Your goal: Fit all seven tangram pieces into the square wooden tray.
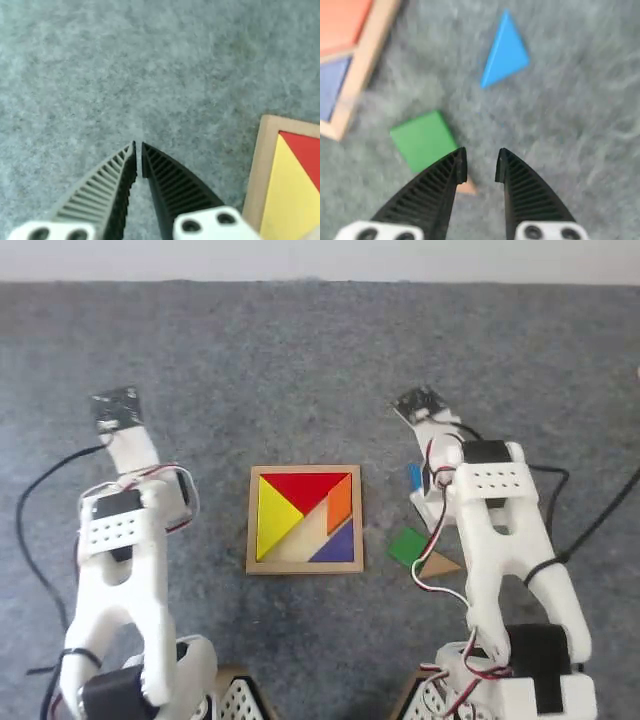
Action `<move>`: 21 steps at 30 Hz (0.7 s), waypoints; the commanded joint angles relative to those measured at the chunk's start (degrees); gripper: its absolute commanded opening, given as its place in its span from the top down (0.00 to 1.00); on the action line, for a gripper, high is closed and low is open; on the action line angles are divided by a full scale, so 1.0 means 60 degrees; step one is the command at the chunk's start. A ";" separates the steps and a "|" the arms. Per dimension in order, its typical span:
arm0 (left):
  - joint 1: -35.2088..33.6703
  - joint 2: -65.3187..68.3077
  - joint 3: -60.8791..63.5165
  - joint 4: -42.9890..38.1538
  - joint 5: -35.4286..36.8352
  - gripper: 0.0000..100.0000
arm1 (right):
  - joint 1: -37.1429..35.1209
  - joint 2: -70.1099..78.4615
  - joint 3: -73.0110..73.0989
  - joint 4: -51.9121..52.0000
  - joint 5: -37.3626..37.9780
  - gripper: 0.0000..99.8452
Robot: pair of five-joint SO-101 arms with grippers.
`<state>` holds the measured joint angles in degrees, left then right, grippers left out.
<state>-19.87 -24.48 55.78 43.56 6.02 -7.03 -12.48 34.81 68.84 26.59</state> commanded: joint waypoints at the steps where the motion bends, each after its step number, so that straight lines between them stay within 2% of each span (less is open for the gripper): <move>1: 0.0161 -0.0894 0.0242 -0.0205 -0.0293 0.98 | 0.0286 -0.1194 0.0674 0.0227 0.0703 0.89; 5: 0.0674 -0.2725 0.1546 -0.0645 -0.0718 0.98 | -0.0066 -0.2777 0.2037 0.0198 0.1597 0.88; 10: 0.0879 -0.5099 0.2938 -0.0923 -0.0938 0.98 | -0.0755 -0.4418 0.3150 0.0242 0.1832 0.88; 14: 0.1231 -0.6300 0.3758 -0.0938 -0.1187 0.98 | -0.0813 -0.5033 0.3985 0.0593 0.3575 0.88; 18: 0.1890 -0.7516 0.4535 -0.0938 -0.2227 0.98 | -0.0813 -0.5209 0.4454 0.0330 0.3810 0.88; 21: 0.1934 -0.8484 0.4960 -0.0894 -0.2227 0.98 | -0.0799 -0.5194 0.4557 0.0271 0.5040 0.88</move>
<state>-8.79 -69.67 85.05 39.52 -6.37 -11.60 -41.76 62.42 71.21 50.68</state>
